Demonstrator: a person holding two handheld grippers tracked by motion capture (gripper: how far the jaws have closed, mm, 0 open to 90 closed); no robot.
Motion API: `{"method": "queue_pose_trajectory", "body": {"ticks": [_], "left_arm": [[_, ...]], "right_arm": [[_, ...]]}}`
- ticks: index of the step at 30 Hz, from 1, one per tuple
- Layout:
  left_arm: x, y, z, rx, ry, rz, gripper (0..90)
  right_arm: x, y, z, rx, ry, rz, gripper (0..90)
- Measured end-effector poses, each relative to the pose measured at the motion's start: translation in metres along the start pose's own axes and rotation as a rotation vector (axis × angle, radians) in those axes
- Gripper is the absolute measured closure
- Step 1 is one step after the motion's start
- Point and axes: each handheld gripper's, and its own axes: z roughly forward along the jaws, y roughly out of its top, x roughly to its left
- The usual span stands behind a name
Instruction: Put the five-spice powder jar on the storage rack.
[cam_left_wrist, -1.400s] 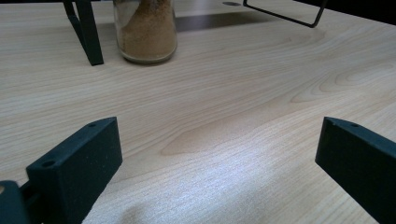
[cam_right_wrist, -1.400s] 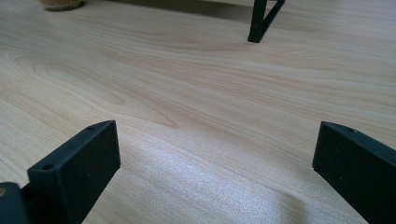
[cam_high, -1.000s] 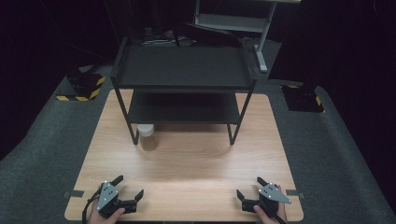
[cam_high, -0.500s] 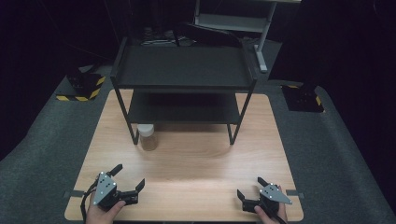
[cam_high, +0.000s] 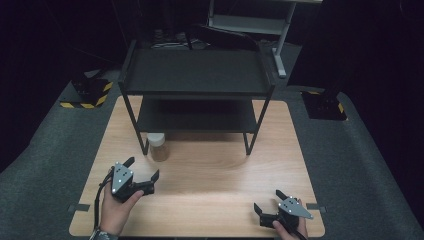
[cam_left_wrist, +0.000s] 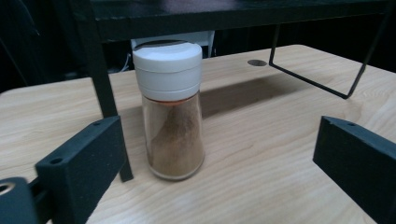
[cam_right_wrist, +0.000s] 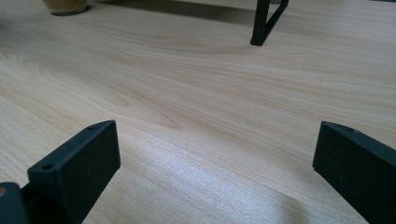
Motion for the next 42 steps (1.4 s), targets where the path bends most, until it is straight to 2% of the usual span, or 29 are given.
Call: {"method": "queue_pose_trajectory", "body": {"ticks": [3,6,13,23,29,36,40,42], "left_arm": [[0.002,0.004,0.013,0.006,0.017,-0.031,3.1],[0.005,0.006,0.023,0.003,0.017,-0.046,3.1],[0.002,0.012,0.041,0.007,0.03,-0.021,3.0],[0.002,0.017,0.064,0.002,0.06,-0.038,3.0],[0.0,0.018,0.078,0.001,0.091,-0.068,4.5],[-0.018,0.012,0.089,-0.031,0.191,-0.082,14.4],[-0.034,0.007,0.095,-0.039,0.266,-0.046,17.7],[-0.039,0.005,0.097,-0.047,0.298,-0.056,23.7]], "right_arm": [[0.0,0.0,0.0,-0.002,-0.001,0.002,0.3],[0.0,-0.001,0.0,-0.003,-0.002,0.001,0.3],[0.0,-0.001,0.0,-0.004,-0.003,0.001,0.3],[0.001,-0.001,-0.001,-0.007,-0.006,-0.001,0.3],[0.001,-0.002,-0.001,-0.008,-0.007,0.001,0.3],[0.002,-0.002,-0.001,-0.01,-0.009,-0.001,0.3],[0.002,-0.002,-0.001,-0.011,-0.01,-0.001,0.3],[0.002,-0.002,-0.001,-0.011,-0.01,-0.002,0.3]]}}
